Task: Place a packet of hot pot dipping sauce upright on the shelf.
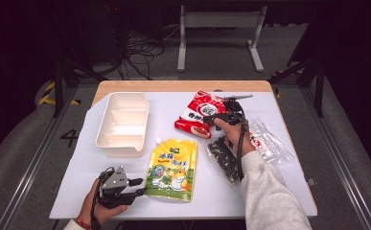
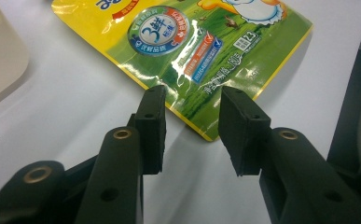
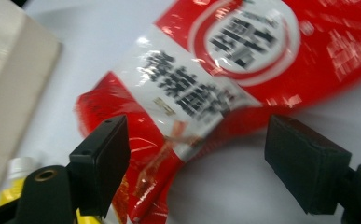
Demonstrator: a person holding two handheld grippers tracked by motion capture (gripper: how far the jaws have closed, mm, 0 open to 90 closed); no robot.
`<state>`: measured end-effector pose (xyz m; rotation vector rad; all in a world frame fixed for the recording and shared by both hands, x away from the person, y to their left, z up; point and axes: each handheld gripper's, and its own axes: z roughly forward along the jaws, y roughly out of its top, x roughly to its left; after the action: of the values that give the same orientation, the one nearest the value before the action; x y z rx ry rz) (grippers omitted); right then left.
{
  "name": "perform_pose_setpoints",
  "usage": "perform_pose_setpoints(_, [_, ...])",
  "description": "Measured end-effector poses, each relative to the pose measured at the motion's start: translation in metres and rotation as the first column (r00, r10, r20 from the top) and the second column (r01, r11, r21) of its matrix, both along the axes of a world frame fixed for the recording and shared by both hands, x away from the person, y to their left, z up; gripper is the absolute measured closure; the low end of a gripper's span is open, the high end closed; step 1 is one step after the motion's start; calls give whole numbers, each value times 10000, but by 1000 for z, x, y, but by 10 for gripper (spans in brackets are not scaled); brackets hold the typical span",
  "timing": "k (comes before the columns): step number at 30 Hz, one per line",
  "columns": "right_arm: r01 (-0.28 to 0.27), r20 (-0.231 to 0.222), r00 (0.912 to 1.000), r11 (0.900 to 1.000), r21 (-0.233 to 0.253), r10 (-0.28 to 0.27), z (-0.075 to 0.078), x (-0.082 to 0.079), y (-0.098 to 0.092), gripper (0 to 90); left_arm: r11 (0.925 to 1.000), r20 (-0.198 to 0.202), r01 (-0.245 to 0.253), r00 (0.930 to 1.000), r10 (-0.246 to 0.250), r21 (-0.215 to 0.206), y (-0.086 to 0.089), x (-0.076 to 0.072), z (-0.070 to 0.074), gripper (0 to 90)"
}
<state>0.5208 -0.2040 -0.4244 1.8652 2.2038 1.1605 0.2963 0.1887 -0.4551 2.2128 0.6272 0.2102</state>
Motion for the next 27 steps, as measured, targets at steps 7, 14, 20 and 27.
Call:
perform_pose_setpoints(7, [119, -136, 9998, 9999, -39, -120, -6, 6, -3, 200, 9999, -48, -25, 10000, 24, -156, 2, 2, 0, 598])
perform_pose_setpoints(14, [-421, -266, 9988, 9991, -32, 420, -13, 13, 10, 322, 9999, -67, 101, 9999, -101, -98, 0, 3, -1, 575])
perform_pose_setpoints(20, [-870, -189, 9960, 9962, 76, 871, -11, 15, 7, 555, 9999, -101, 97, 9999, -98, -128, 2, 4, -1, 567])
perform_pose_setpoints(27, [-1642, 252, 9862, 9864, 122, 1638, -5, 14, 9, 767, 9999, -81, 50, 10000, -51, -130, 3, 4, -1, 550])
